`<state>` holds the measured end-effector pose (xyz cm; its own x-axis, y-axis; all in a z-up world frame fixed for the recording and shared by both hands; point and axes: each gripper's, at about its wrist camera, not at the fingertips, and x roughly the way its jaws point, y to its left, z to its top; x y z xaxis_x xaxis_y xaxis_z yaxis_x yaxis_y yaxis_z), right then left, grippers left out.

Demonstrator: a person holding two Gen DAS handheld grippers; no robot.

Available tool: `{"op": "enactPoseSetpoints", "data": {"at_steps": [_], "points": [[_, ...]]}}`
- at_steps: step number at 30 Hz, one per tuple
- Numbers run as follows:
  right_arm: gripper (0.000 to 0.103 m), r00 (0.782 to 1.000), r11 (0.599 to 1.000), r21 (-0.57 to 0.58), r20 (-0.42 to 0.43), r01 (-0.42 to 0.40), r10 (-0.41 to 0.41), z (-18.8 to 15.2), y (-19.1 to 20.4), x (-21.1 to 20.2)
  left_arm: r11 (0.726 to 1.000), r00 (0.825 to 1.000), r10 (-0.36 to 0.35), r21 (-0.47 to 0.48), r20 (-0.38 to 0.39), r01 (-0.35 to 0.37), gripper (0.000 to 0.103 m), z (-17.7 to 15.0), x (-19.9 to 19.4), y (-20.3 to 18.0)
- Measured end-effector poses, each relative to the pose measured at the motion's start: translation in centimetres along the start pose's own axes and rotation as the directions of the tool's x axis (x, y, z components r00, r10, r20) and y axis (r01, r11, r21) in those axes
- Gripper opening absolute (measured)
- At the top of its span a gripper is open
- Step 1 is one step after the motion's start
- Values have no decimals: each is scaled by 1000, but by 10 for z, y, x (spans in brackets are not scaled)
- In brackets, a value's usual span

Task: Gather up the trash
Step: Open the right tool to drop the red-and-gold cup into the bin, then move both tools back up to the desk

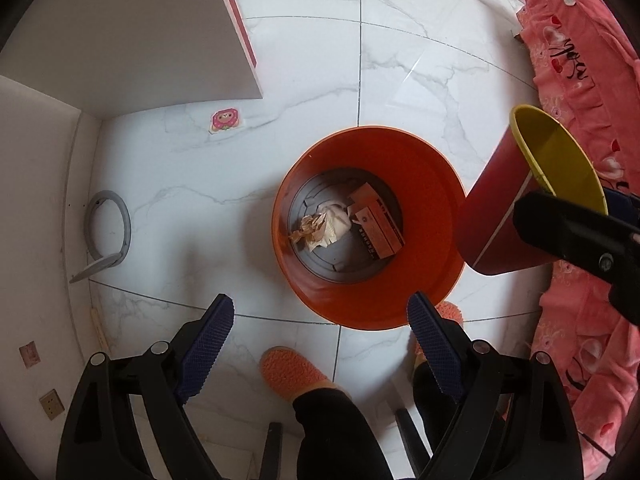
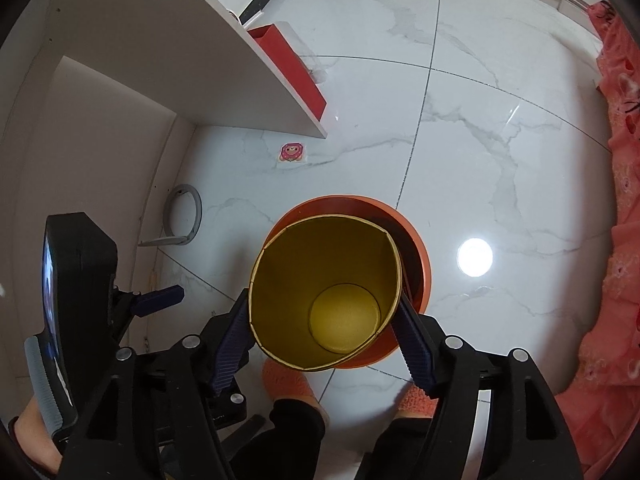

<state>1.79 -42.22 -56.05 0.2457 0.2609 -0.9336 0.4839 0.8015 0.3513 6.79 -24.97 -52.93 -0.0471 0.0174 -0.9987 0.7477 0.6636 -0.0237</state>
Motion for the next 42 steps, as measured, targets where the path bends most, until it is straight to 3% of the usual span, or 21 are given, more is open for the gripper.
{"op": "enactPoseSetpoints", "data": {"at_steps": [13, 20, 24, 31, 36, 42], "points": [[70, 1000, 1000, -14, 0, -2, 2, -5, 14, -14, 1000, 1000, -4, -5, 26, 4, 88, -7, -18, -2], [70, 999, 999, -46, 47, -8, 10, -9, 31, -80, 1000, 993, -14, 5, 117, 14, 88, -15, -80, -13], [70, 995, 997, -80, 98, -13, 21, -13, 47, -142, 1000, 985, -11, -11, 174, 13, 88, -21, -131, -20], [71, 966, 988, -151, 248, -33, 70, -19, 79, -268, 999, 940, 11, -44, 342, 5, 88, -41, -248, -31], [75, 925, 974, -216, 350, -70, 145, -23, 104, -349, 997, 883, 64, -71, 466, -35, 88, -58, -323, -31], [75, 875, 931, -352, 416, -94, 245, -23, 141, -411, 976, 815, 176, -206, 552, -71, 88, -87, -386, -10]]}}
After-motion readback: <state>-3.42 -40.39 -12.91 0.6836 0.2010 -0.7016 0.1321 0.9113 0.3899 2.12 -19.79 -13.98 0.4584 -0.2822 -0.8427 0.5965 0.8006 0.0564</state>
